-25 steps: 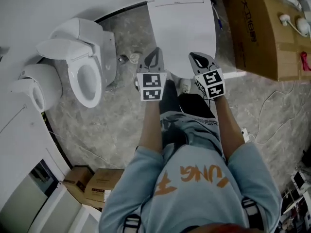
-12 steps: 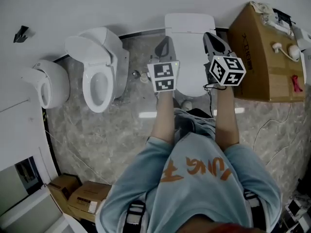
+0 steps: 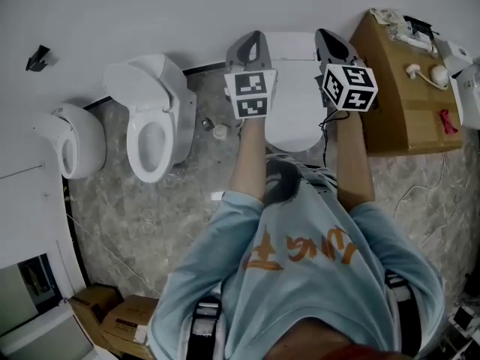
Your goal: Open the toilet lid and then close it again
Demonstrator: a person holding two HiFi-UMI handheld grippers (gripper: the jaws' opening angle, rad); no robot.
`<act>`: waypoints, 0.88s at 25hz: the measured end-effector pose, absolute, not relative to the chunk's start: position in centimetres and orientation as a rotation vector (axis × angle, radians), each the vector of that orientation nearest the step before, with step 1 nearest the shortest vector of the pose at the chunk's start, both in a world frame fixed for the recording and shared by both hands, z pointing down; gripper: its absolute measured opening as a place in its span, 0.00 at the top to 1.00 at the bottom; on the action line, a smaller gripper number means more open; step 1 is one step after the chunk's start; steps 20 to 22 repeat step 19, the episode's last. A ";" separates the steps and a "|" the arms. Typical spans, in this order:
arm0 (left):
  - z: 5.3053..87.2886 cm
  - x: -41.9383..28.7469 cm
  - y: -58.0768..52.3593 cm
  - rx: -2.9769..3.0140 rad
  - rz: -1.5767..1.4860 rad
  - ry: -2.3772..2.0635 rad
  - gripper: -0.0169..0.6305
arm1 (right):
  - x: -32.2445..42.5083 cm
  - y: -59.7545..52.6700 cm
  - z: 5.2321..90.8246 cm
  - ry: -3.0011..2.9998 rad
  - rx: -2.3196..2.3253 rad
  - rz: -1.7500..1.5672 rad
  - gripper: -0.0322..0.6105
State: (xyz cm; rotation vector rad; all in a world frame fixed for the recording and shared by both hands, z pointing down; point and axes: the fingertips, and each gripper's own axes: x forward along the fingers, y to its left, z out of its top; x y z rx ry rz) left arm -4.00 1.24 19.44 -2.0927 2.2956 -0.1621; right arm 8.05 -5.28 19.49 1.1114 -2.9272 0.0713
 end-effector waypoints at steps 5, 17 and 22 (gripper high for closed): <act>17.2 -4.3 1.7 -2.085 -0.160 2.293 0.93 | 8.1 -4.9 17.2 -2.929 1.123 0.038 0.93; 16.8 -4.9 2.1 -2.085 -0.173 2.278 0.93 | 6.9 -4.9 16.0 -2.961 1.118 0.010 0.93; 16.7 -4.9 1.9 -2.092 -0.176 2.273 0.93 | 6.8 -5.1 15.6 -2.968 1.119 0.009 0.93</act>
